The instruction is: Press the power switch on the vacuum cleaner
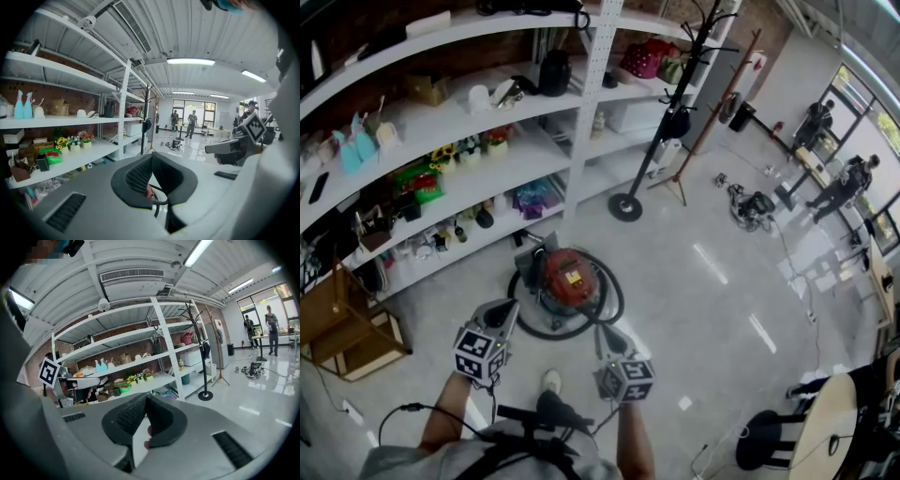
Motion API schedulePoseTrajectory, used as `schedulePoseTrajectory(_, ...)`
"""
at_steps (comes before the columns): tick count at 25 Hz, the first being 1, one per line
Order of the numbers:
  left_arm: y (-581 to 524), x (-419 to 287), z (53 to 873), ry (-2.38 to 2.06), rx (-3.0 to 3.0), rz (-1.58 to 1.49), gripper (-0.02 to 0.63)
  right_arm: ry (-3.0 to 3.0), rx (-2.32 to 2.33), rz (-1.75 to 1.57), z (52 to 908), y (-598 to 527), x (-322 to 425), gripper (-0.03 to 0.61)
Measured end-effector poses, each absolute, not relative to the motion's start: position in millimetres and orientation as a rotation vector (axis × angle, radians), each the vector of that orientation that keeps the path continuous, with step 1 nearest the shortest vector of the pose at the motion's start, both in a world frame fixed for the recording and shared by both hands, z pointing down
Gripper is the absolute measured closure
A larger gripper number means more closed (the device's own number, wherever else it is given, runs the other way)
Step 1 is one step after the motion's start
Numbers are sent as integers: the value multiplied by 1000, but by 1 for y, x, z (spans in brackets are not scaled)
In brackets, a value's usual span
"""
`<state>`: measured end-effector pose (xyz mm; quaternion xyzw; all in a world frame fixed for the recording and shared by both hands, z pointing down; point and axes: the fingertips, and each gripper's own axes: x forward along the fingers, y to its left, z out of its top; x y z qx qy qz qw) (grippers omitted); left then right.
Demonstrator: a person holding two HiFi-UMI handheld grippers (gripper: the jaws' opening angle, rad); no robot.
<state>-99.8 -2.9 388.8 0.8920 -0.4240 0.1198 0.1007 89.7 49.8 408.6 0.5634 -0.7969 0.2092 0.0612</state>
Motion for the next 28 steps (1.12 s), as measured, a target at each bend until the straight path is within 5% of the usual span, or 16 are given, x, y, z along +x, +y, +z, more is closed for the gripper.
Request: schedulePoseTrajectory(28,-132,-67,425,-1287,2563,426,607,-2415,1622,719,437,-88,129,566)
